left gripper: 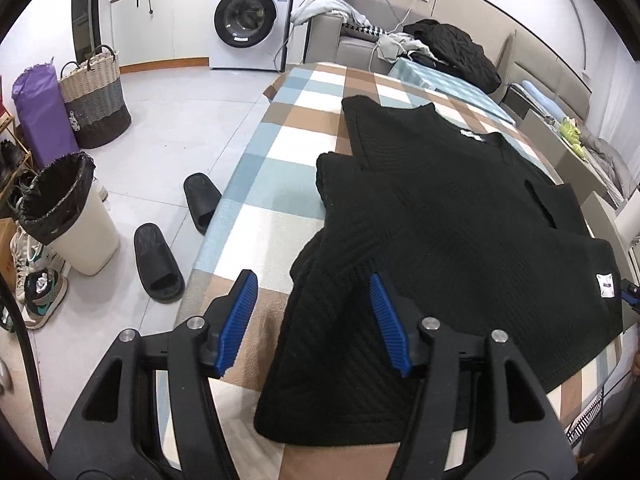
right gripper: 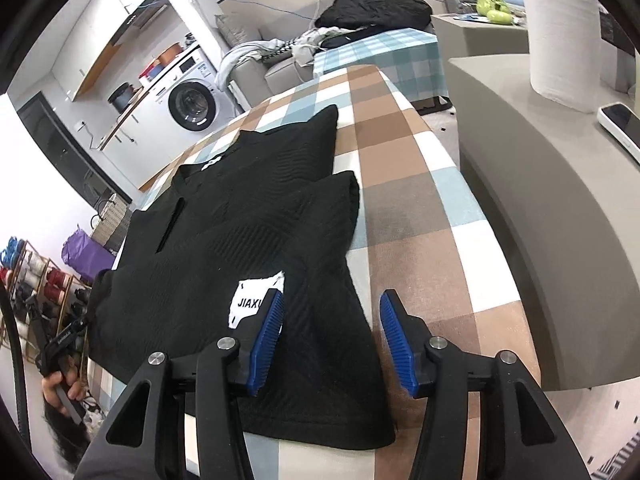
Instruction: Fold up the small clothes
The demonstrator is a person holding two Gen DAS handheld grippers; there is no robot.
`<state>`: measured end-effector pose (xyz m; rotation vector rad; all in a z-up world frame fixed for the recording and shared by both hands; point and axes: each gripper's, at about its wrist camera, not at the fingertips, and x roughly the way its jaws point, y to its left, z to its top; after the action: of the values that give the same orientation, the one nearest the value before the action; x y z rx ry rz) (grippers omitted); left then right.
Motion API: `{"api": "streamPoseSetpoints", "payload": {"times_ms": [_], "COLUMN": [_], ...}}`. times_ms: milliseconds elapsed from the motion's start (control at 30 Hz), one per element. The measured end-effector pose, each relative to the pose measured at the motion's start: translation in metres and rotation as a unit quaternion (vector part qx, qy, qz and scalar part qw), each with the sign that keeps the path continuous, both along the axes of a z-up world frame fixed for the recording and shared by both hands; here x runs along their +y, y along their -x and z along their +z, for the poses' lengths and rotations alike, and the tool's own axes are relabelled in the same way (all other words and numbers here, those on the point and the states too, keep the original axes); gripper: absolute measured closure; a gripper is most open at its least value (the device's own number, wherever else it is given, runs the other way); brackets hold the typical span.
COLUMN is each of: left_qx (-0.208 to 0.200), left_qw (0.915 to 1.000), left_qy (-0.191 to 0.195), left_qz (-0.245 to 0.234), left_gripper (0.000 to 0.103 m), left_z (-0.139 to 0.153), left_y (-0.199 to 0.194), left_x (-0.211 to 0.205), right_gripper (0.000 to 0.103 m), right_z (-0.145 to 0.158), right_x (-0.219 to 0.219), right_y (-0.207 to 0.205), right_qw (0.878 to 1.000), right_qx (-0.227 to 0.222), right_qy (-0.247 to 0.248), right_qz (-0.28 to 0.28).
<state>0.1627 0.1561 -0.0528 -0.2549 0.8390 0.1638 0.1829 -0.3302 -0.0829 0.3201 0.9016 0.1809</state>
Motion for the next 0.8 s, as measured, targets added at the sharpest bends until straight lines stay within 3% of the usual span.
{"api": "streamPoseSetpoints", "payload": {"times_ms": [67, 133, 400, 467, 533, 567, 800], "left_qx": [-0.006, -0.011, -0.012, -0.015, -0.02, -0.025, -0.083], "left_qw": [0.9999, 0.9998, 0.9998, 0.9997, 0.9996, 0.9995, 0.9963], "left_qy": [0.008, 0.01, 0.01, 0.013, 0.016, 0.016, 0.022], "left_qz": [-0.005, -0.01, -0.012, -0.012, -0.012, -0.01, -0.001], "left_gripper": [0.052, 0.069, 0.075, 0.085, 0.098, 0.098, 0.1], "left_z": [0.0, 0.002, 0.003, 0.002, 0.003, 0.004, 0.038], "left_y": [-0.002, -0.007, -0.021, -0.022, -0.023, -0.022, -0.022], "left_x": [-0.003, -0.006, -0.01, -0.01, -0.01, -0.009, -0.003], "right_gripper": [0.052, 0.052, 0.052, 0.062, 0.092, 0.099, 0.1], "right_z": [-0.001, -0.001, 0.0, 0.0, -0.002, -0.002, 0.037], "right_x": [0.004, 0.008, 0.011, 0.015, 0.019, 0.022, 0.016], "right_y": [0.001, 0.003, 0.002, -0.003, -0.009, -0.013, -0.016], "right_qw": [1.0, 1.0, 0.999, 0.999, 0.999, 0.998, 0.995], "right_qx": [0.0, -0.005, -0.01, -0.019, -0.021, -0.019, -0.088], "right_qy": [0.0, 0.009, 0.021, 0.026, 0.036, 0.05, 0.047], "right_qz": [0.01, 0.013, 0.021, 0.027, 0.032, 0.032, 0.005]}}
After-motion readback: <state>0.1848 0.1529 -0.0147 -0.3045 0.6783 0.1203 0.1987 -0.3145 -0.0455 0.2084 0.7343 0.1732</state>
